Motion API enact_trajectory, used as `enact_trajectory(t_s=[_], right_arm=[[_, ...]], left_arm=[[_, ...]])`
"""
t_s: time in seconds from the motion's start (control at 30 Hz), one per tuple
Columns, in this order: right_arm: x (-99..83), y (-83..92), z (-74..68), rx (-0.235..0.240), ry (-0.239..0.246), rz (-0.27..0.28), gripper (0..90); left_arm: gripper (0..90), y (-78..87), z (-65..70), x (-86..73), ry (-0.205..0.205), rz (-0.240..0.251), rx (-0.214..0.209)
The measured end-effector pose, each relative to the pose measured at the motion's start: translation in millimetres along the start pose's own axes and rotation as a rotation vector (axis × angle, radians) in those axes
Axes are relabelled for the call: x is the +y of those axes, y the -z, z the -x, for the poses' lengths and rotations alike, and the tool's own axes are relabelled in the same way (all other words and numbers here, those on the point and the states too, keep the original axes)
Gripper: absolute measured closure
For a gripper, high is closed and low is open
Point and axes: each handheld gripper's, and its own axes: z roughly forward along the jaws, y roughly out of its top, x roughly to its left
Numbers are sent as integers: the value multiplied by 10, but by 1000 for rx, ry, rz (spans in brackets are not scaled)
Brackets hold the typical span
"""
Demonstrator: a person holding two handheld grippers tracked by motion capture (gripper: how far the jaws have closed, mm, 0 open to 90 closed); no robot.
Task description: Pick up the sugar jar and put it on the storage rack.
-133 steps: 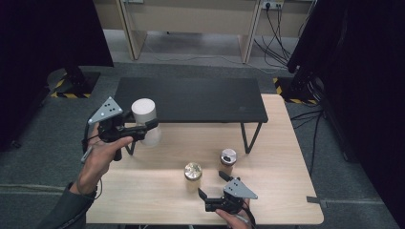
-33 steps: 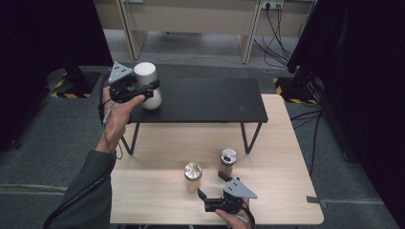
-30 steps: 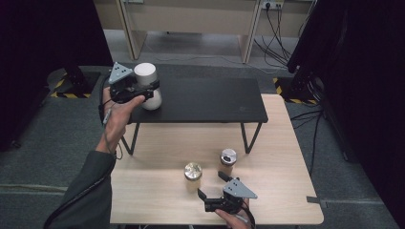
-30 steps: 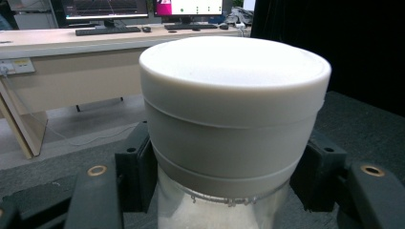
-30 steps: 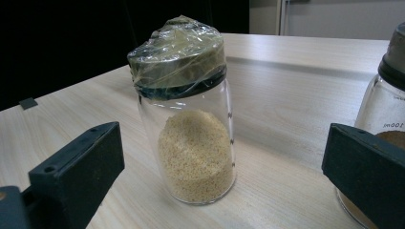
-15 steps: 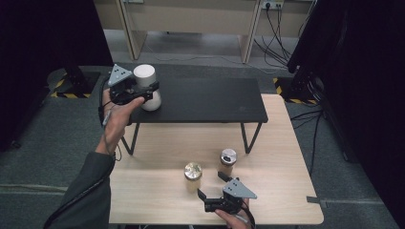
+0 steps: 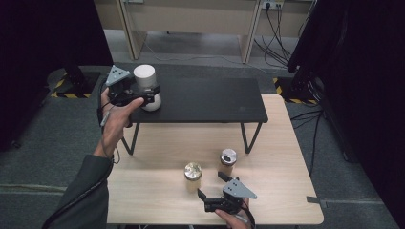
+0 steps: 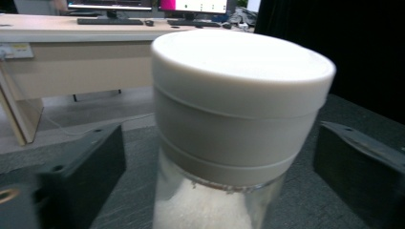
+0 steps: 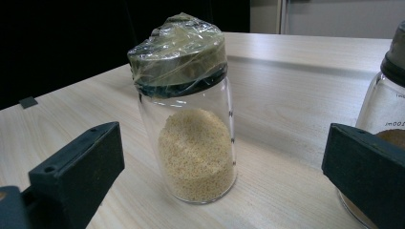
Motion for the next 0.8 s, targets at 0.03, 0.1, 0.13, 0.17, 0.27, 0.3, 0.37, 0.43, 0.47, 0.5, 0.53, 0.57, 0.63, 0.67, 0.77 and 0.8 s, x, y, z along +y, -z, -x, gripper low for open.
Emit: enact_trajectory(t_s=[0.03,0.1,0.13,0.17,0.27,0.3,0.37,0.43,0.47,0.5,0.53,0.57,0.63,0.67,0.77,0.8], right_arm=[[0,0,0,0,0,0,8],[0,0,1,0,-1,0,8],[0,-1,2,0,-1,0,8],[-1,-2,3,-1,-2,-1,8],[-2,-2,3,-1,-1,-1,8],[-2,-2,3,-1,-1,-1,8],[-2,-2,4,-1,-2,-1,8],[-3,-2,5,-1,-2,-1,8],[-3,-2,5,-1,-2,0,8],[-3,-2,4,-1,-2,-1,8],[-3,-2,4,-1,-1,-1,8],[-2,-2,3,-1,-1,-1,8],[-1,0,4,-1,-2,0,8],[-1,0,4,-1,-2,0,8],[-2,-1,3,-1,-2,0,8],[-1,-1,2,-1,-2,0,8]], left_arm=[[24,9,0,-2,0,0,-1],[23,26,2,-6,1,2,-8],[23,34,4,-8,-1,2,-9],[22,42,7,-11,-4,2,-11],[21,70,26,-20,-12,4,-14],[21,81,34,-22,-16,3,-15],[21,100,51,-30,-19,4,-18],[21,114,68,-38,-20,3,-19],[21,119,75,-42,-22,1,-19],[21,125,82,-47,-22,0,-19],[21,131,88,-51,-21,0,-20],[21,139,94,-56,-23,0,-22],[21,158,105,-67,-26,-1,-24],[21,169,109,-73,-25,-1,-24],[21,203,112,-92,-28,-3,-24],[21,217,115,-100,-27,1,-28]])
